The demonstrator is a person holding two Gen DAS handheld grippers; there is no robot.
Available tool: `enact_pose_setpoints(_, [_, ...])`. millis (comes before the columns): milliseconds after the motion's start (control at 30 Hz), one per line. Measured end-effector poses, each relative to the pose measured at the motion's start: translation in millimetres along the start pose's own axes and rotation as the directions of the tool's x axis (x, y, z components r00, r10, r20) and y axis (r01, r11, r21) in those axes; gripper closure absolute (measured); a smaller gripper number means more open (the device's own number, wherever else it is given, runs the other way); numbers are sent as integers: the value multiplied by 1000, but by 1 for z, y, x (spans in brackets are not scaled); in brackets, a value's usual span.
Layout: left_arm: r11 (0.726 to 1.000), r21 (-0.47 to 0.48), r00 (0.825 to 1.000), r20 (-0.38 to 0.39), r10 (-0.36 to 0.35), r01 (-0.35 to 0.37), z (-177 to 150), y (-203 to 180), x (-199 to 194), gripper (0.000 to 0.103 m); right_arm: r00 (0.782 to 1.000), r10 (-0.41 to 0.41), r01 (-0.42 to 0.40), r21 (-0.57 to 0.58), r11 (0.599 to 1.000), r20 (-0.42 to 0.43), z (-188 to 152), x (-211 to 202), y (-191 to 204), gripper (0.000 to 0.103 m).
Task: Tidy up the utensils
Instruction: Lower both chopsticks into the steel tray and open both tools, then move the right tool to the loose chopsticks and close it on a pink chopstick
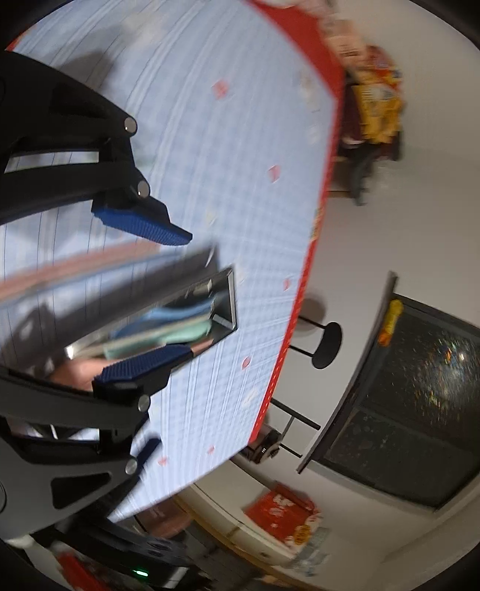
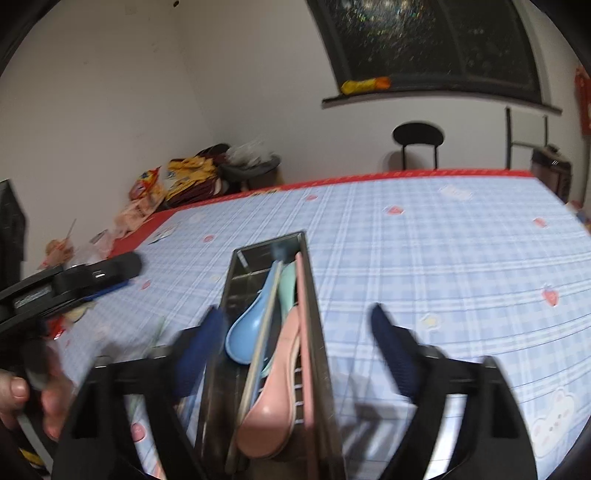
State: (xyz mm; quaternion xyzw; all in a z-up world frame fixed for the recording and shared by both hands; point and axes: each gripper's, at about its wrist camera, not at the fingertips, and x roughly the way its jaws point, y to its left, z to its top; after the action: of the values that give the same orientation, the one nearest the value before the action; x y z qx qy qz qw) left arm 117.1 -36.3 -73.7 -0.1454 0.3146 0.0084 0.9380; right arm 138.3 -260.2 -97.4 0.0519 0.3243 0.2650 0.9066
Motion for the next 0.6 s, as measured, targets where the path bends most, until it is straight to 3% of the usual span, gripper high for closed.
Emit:
enact_pose_setpoints(100, [994,82,997,34,69,-71,-7,19,-20,39,999,-37,39,-47,998,28,-1,-4,10,6])
enact_pose_setpoints(233, [991,95,995,-10,95,-94,-17,55,-36,39,997,-73,74,-78,994,24,-3,-4,25,6])
enact_pose_setpoints(467, [988,138,993,-83,87,-75,-36,94,-44,40,998,56,-56,-85,995,-11,-15,-19,60,6])
enact_pose_setpoints(533, [987,148,993,-95,73,-58,-41,97,-42,40,997,67,-71,-96,993,-37,-21,-16,72,15])
enact_pose_setpoints(600, [987,156,993,-100,57,-41,-47,99,-42,43,994,76,-85,-103,991,-83,-28,-10,85,36])
